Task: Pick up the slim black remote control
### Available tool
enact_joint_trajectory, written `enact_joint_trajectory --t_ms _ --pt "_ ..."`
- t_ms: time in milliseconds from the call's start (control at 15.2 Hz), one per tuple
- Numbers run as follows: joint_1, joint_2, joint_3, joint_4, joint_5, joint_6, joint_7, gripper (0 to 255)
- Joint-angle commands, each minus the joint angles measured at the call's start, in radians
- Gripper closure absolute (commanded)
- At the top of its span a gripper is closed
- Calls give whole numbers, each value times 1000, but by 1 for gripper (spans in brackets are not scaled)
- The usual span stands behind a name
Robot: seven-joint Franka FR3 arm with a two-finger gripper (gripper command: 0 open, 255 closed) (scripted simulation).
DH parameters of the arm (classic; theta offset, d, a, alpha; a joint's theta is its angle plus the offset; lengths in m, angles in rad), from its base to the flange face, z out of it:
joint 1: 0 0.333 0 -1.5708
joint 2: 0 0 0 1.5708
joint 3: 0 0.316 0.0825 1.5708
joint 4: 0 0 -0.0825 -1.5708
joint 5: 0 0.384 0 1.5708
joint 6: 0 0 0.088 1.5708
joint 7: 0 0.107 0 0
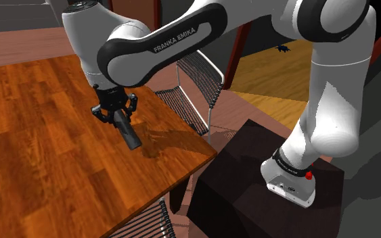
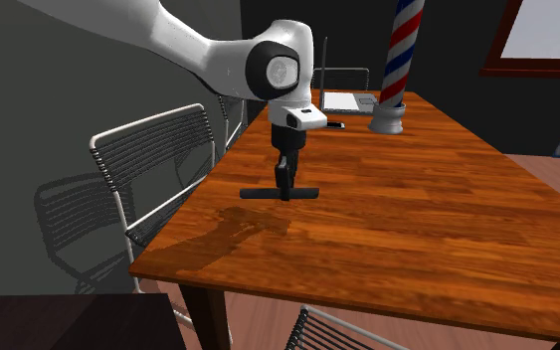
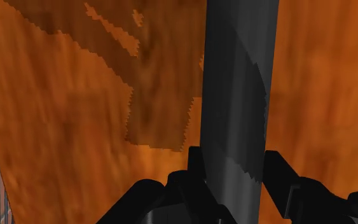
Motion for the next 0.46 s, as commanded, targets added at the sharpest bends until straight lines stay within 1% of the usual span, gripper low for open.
enact_joint_trajectory --t_ms 0,264,396 --pt "1 -11 4 11 6 -21 -2 255" --pt "-1 -29 9 39 18 -65 -11 255" --pt "-1 -30 10 40 18 -67 -12 255"
